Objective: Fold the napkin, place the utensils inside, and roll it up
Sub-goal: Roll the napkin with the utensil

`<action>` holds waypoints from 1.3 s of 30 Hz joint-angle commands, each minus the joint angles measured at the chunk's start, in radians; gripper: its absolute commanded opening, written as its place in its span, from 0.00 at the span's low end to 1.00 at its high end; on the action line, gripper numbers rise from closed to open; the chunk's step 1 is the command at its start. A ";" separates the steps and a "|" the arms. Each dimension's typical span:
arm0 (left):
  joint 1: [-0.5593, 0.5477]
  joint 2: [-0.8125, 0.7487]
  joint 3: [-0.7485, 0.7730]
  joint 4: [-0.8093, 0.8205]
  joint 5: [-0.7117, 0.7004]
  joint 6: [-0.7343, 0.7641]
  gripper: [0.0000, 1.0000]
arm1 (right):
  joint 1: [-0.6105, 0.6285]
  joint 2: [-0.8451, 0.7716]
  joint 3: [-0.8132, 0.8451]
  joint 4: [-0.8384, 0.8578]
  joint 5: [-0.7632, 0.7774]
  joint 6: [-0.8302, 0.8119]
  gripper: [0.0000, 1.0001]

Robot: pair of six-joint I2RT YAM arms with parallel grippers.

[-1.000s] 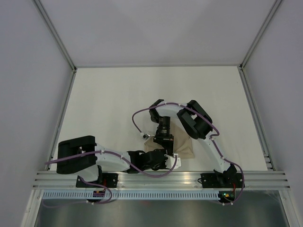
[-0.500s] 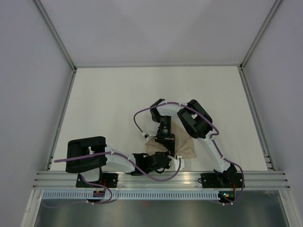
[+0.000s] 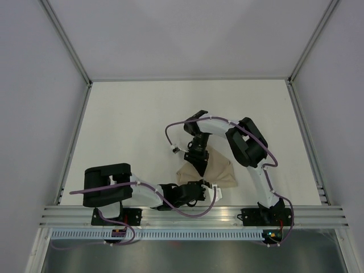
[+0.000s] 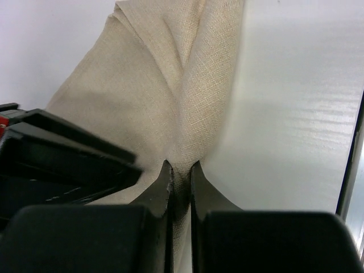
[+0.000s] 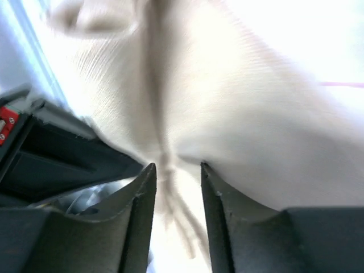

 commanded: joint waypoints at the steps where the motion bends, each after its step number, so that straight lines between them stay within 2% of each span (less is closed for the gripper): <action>1: 0.023 0.029 -0.047 0.073 0.111 -0.142 0.02 | -0.066 -0.146 -0.003 0.365 -0.069 0.097 0.45; 6: 0.033 0.034 -0.092 0.176 0.105 -0.210 0.02 | -0.233 -0.254 -0.034 0.519 -0.060 0.238 0.47; 11: 0.052 0.049 -0.141 0.276 0.105 -0.303 0.02 | -0.409 -0.349 -0.086 0.514 -0.071 0.142 0.48; 14: 0.074 0.060 -0.170 0.313 0.127 -0.365 0.02 | -0.466 -0.447 -0.217 0.577 -0.029 0.069 0.49; 19: 0.125 0.048 -0.207 0.351 0.196 -0.492 0.02 | -0.488 -0.596 -0.389 0.623 -0.006 0.003 0.49; 23: 0.229 0.008 -0.219 0.298 0.341 -0.592 0.02 | -0.508 -0.722 -0.478 0.654 -0.035 -0.051 0.52; 27: 0.275 0.003 -0.178 0.170 0.447 -0.671 0.02 | -0.510 -0.828 -0.547 0.594 -0.071 -0.140 0.55; 32: 0.335 0.070 -0.101 0.062 0.593 -0.748 0.02 | -0.510 -0.868 -0.592 0.459 -0.111 -0.287 0.55; 35: 0.374 0.109 -0.066 0.038 0.679 -0.808 0.02 | -0.510 -0.895 -0.616 0.373 -0.147 -0.388 0.55; 39: 0.422 0.155 -0.043 0.046 0.783 -0.894 0.02 | -0.510 -0.975 -0.696 0.366 -0.146 -0.470 0.57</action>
